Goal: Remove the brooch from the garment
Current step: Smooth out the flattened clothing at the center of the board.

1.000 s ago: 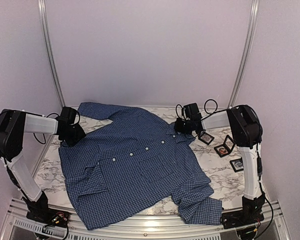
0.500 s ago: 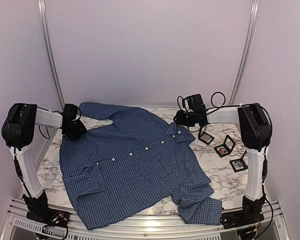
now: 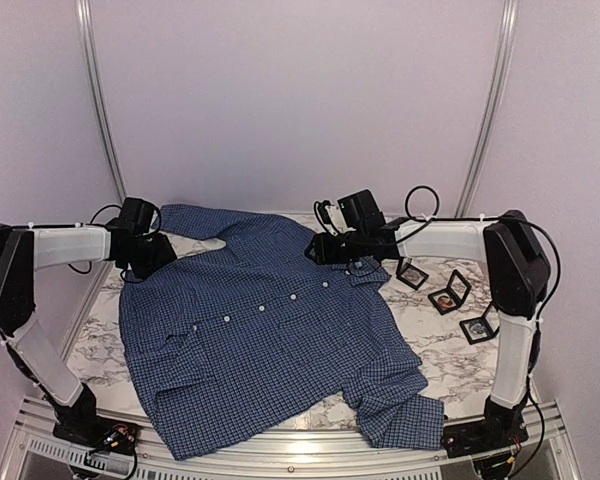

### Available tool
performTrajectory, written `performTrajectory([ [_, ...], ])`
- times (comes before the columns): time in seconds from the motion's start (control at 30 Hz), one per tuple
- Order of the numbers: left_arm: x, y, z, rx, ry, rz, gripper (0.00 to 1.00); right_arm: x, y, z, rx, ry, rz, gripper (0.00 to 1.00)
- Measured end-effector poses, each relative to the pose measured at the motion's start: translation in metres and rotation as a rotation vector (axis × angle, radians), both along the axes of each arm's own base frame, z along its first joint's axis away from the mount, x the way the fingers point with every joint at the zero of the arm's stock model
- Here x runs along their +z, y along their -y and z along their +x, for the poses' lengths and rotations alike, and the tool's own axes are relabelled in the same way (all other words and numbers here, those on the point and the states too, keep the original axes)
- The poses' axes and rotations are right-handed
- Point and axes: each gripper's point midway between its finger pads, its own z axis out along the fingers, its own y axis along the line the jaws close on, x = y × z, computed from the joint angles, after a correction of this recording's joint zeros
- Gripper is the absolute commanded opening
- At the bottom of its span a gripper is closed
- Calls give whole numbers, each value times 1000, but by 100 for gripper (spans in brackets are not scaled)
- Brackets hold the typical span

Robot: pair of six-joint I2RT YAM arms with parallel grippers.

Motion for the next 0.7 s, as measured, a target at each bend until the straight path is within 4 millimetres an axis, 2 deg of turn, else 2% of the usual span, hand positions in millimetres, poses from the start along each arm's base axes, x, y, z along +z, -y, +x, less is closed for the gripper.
performTrajectory([
  [0.1,30,45,-37,-119,52,-9,61,-2,-7,-22,40,-19,-1,45],
  [0.23,42,105,-98,-289,65,-32,61,-5,-3,-34,54,-33,-1,45],
  [0.3,38,130,-135,-364,42,-44,61,-10,-1,-37,54,-41,-7,45],
  [0.4,23,155,-187,-437,-10,-57,61,-19,2,-42,54,-58,-19,45],
  [0.6,3,197,-271,-570,-85,-66,63,-40,10,-52,54,-91,-42,45],
  [0.7,-4,210,-304,-612,-114,-81,65,-49,13,-56,53,-105,-53,45],
])
